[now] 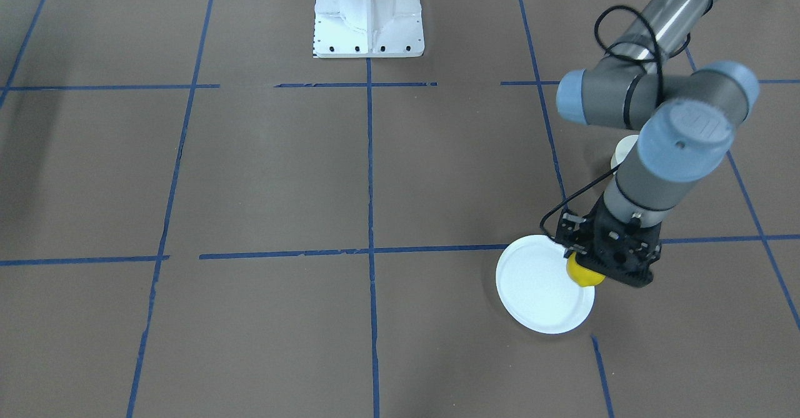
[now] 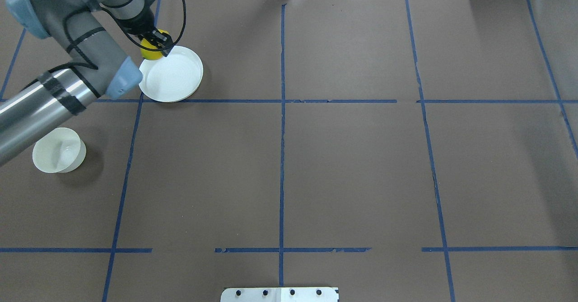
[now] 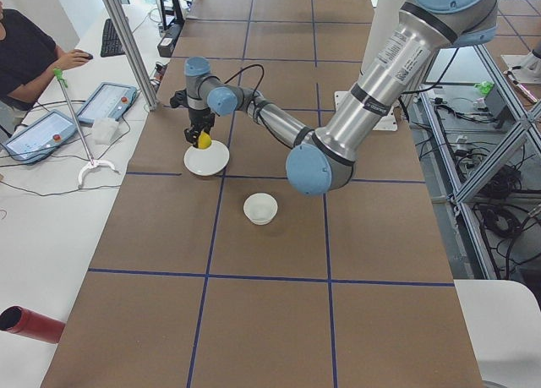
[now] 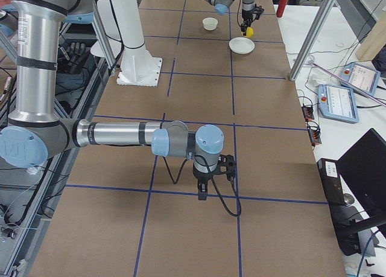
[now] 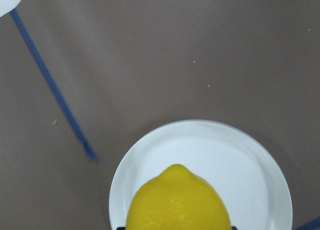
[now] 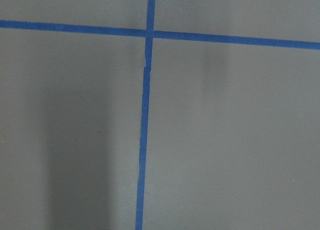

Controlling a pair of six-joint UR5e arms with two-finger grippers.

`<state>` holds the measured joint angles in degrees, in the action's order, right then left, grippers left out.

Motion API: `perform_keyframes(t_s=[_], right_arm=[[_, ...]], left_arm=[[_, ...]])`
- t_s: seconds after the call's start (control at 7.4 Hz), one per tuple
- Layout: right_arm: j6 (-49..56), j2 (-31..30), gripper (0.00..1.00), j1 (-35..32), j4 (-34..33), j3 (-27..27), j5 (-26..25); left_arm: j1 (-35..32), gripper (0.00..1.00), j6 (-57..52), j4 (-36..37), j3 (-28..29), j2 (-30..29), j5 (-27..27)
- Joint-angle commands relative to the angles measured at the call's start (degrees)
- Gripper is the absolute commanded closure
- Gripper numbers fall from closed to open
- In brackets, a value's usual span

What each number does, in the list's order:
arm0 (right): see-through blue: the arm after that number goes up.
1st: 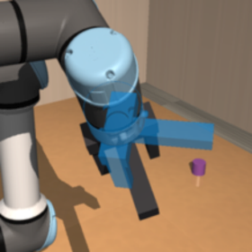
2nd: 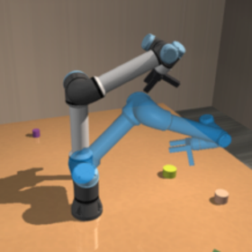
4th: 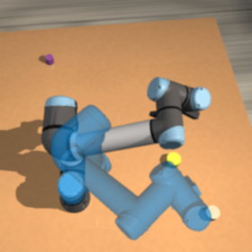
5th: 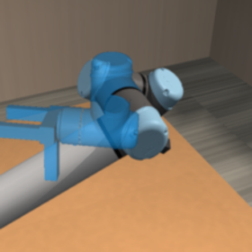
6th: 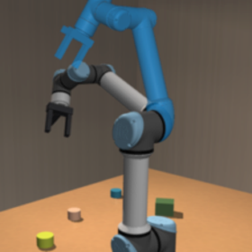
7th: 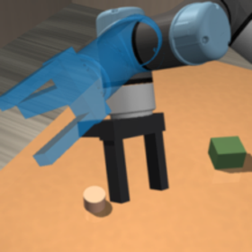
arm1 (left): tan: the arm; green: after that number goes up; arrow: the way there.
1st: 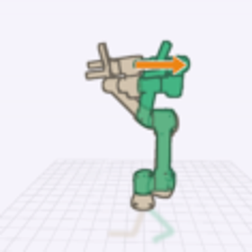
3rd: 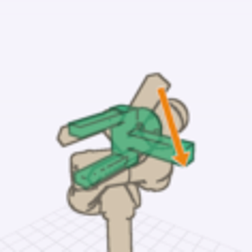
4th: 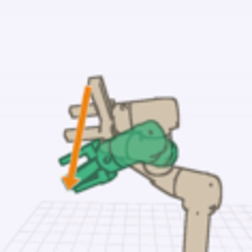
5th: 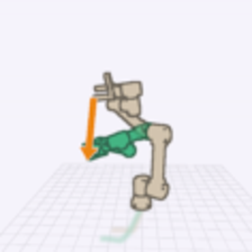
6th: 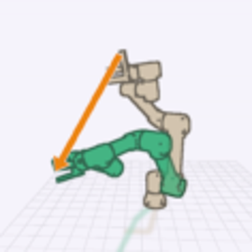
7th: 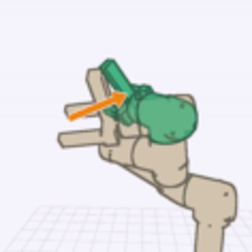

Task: Move lemon from plate to bowl
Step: 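Carry the lemon with the left gripper over the small white bowl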

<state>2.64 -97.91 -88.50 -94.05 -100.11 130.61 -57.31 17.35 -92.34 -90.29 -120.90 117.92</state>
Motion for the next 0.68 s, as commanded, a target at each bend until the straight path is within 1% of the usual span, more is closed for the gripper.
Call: perform_keyframes(t_s=[0.0,0.14,0.27,0.41,0.54], right_arm=[[0.0,0.0,0.0,0.0,0.0,0.0,0.0],[0.0,0.0,0.0,0.0,0.0,0.0,0.0],[0.0,0.0,0.0,0.0,0.0,0.0,0.0],[0.0,0.0,0.0,0.0,0.0,0.0,0.0],[0.0,0.0,0.0,0.0,0.0,0.0,0.0]], left_arm=[[-1.5,0.96,0.2,2.9,-17.2,18.4,0.3],[-1.6,0.97,0.3,2.9,-19.5,23.6,0.3],[-1.6,0.97,1.5,2.3,-20.3,27.9,0.6],[-1.5,0.98,6.7,-1.3,-22.1,31.2,3.3],[-1.2,0.99,14.3,-11.0,-21.0,34.7,3.7]])
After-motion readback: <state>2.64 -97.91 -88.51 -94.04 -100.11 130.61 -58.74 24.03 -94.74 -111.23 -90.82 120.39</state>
